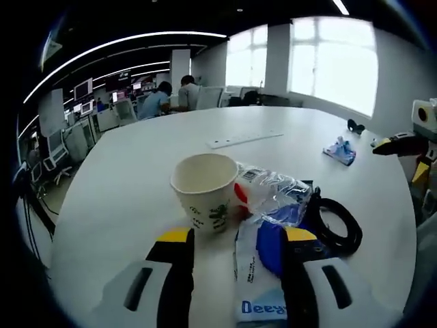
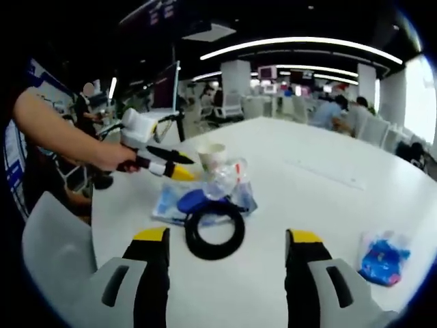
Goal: Arrange the tabletop items into an orderly group along one side of the table until the central work area is clear of visible clutter.
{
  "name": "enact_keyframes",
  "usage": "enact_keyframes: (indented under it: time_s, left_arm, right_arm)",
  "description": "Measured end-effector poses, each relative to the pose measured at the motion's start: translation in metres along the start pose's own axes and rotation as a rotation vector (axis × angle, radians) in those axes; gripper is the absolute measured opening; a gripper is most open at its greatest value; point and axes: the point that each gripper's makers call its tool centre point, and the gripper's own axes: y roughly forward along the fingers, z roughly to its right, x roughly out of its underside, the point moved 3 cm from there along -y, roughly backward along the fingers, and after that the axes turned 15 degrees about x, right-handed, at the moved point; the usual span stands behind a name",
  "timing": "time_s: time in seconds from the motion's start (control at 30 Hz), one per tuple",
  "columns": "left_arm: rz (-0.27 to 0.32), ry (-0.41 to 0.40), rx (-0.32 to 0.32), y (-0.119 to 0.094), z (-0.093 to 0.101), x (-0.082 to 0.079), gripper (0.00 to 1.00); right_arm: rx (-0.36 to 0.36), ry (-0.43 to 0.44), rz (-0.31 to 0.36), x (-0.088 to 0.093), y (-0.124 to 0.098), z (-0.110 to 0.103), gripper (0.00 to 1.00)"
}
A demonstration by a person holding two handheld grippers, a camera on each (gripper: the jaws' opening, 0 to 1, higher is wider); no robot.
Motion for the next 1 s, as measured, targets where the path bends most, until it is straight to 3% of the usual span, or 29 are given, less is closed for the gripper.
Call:
enact_keyframes:
  time_s: [0.43,1.0]
  left_arm:
    - [0.013,0.044,0.011,-0.012,0.018,-0.012,0.49]
    - [0.025,0.086,0.029,-0.026,0.04,-0.018,0.5]
  right_arm:
    - [0.032,-0.071,0.012,-0.01,-0.012,-0.001,0.56]
    - [0.055,-0.112,0.024,-0.013,-0.033,-0.012,0.55]
